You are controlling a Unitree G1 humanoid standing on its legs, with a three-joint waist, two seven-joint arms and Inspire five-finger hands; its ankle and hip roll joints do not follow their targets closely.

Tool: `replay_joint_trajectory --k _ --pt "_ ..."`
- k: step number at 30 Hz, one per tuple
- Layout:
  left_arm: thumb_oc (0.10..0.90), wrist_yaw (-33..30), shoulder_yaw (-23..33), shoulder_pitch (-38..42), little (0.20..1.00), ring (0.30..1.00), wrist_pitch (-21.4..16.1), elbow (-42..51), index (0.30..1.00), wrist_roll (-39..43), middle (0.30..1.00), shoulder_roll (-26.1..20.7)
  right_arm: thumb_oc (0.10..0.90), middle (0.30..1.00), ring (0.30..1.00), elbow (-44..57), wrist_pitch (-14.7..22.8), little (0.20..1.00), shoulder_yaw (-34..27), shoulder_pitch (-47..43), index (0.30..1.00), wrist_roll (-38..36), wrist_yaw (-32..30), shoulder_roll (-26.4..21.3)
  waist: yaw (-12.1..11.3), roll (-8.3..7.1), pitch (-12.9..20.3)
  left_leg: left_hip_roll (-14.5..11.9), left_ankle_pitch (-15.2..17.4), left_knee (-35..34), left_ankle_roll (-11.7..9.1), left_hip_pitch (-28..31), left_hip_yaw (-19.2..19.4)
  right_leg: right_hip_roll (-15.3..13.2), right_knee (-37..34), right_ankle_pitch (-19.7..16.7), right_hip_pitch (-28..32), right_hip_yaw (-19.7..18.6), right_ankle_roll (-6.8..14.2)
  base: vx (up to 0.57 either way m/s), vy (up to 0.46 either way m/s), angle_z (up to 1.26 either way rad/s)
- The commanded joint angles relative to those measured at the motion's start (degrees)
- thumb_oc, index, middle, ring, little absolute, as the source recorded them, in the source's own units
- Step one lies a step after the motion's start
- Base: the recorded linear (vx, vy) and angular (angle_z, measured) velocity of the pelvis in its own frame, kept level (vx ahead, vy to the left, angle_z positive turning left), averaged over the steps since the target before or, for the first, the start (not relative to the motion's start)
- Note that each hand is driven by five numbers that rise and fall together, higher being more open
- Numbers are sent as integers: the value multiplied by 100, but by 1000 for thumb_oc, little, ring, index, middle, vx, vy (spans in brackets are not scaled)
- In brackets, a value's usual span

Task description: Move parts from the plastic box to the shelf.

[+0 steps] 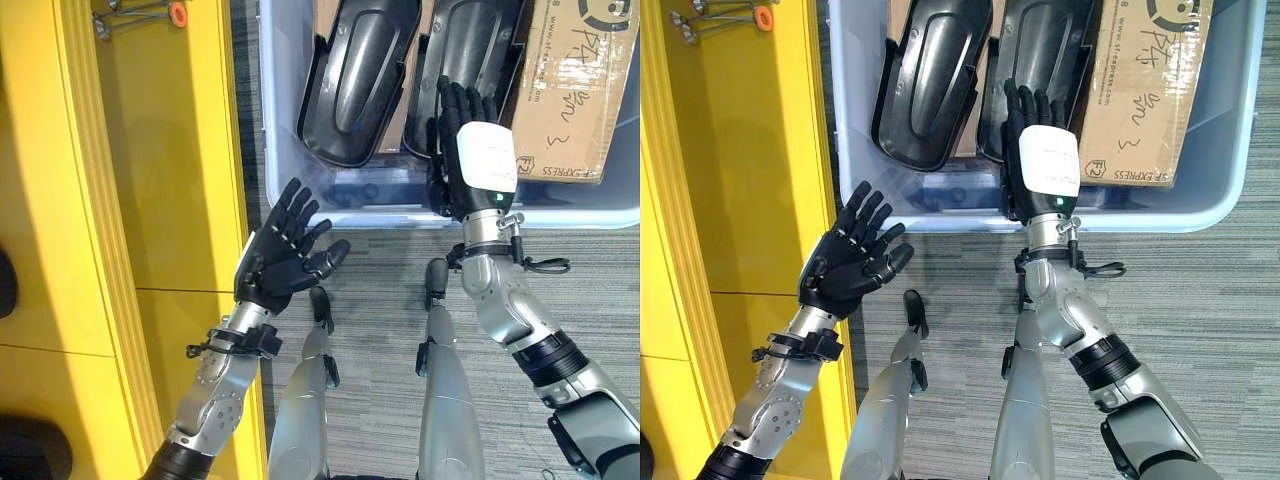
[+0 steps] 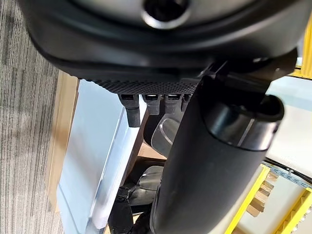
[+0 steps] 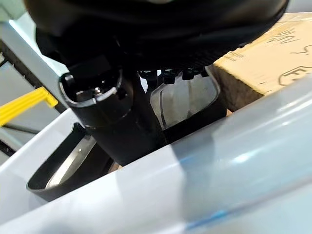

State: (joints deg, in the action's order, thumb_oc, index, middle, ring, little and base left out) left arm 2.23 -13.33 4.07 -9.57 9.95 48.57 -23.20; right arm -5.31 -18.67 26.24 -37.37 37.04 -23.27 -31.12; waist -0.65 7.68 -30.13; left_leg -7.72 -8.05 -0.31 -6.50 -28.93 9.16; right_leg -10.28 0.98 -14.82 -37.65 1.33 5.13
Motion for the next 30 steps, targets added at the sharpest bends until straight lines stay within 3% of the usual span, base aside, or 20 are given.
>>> replay_joint_trajectory --k 1,11,14,16,24,27,30 --pt "900 250 -157 -3 1000 1000 -250 354 1000 -207 1000 9 900 1000 1000 -17 136 1000 484 -32 1000 575 84 72 -5 154 34 110 63 352 238 -410 6 -222 827 1077 8 485 -118 0 0 0" --pt "900 463 -95 41 1000 1000 -119 271 1000 -227 1000 -84 900 1000 1000 -631 -50 1000 848 -415 1000 1340 633 -99 -147 94 34 101 62 401 234 -447 -93 -234 848 1087 65 607 -101 -4 -45 4" --pt "900 590 -115 116 1000 1000 -71 175 1000 -263 1000 -87 900 1000 1000 -1306 -668 1000 1037 -591 1000 435 504 -11 -228 101 34 97 44 397 230 -453 -131 -235 853 1083 86 659 -112 -5 -53 2" --pt "900 618 -136 139 1000 1000 -64 146 1000 -278 1000 -63 900 1000 1000 -1647 -792 1000 991 -601 1000 -91 172 82 -253 124 34 105 44 378 238 -435 -144 -237 848 1083 99 669 -115 -1 -9 2" --pt "900 690 -255 288 1000 1000 -34 85 1000 -327 1000 27 900 1000 1000 -2395 -870 1000 787 -815 1000 -404 64 395 -302 216 34 125 43 391 246 -433 -154 -242 889 1087 78 684 -135 1 -1 2" --pt "900 598 -320 319 1000 1000 -49 65 1000 -304 1000 67 900 1000 1000 -2494 -965 1000 744 -791 1000 -682 -439 433 -282 270 34 134 23 344 250 -393 -132 -237 897 1082 70 659 -144 4 27 0" --pt "900 608 -351 327 1000 1000 -82 29 1000 -274 1000 89 900 1000 1000 -2592 -760 1000 604 -764 1000 -760 -926 426 -253 312 34 148 29 331 251 -347 -119 -245 882 1081 90 630 -143 6 40 1"
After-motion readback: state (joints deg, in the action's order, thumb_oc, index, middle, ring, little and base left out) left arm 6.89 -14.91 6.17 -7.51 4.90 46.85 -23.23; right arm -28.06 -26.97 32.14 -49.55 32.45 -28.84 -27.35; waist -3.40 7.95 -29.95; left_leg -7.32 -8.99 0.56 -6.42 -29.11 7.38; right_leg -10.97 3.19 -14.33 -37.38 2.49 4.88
